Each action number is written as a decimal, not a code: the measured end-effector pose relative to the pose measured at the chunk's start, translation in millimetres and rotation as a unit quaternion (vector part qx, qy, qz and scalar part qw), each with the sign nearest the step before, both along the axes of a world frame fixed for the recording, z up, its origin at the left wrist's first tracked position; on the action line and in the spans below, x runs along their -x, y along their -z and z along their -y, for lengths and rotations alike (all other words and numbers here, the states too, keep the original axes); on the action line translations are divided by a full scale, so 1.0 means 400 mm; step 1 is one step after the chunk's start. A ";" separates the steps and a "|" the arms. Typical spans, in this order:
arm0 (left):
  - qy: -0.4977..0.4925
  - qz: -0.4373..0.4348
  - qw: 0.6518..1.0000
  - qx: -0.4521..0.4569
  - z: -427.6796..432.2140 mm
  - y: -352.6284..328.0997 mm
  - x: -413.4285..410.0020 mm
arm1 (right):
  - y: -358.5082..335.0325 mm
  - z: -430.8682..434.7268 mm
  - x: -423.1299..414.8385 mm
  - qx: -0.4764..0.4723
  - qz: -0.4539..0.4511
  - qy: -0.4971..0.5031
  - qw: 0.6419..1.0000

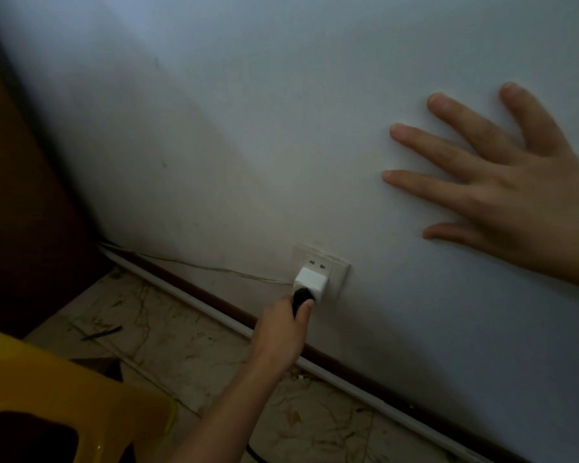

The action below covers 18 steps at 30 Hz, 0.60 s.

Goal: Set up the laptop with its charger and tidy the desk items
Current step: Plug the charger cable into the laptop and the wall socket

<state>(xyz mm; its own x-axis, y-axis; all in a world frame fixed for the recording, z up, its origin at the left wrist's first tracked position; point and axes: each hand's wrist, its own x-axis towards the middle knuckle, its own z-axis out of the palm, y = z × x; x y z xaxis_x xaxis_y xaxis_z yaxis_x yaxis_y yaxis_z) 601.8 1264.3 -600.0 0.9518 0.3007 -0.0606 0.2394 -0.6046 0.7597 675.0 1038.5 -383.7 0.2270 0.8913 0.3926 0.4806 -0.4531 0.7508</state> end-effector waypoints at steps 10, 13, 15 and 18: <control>0.013 0.005 0.999 -0.029 -0.005 -0.004 0.000 | 0.003 0.002 -0.003 0.005 0.009 0.004 1.000; 0.016 -0.001 0.999 -0.034 -0.006 -0.011 0.005 | 0.002 0.000 0.000 0.003 0.004 0.010 1.000; 0.015 -0.006 0.999 -0.044 -0.005 -0.022 0.005 | -0.001 -0.002 0.003 0.004 -0.001 0.010 1.000; 0.018 -0.038 0.998 -0.053 -0.007 -0.035 0.006 | -0.005 -0.003 0.006 0.001 -0.009 0.005 1.000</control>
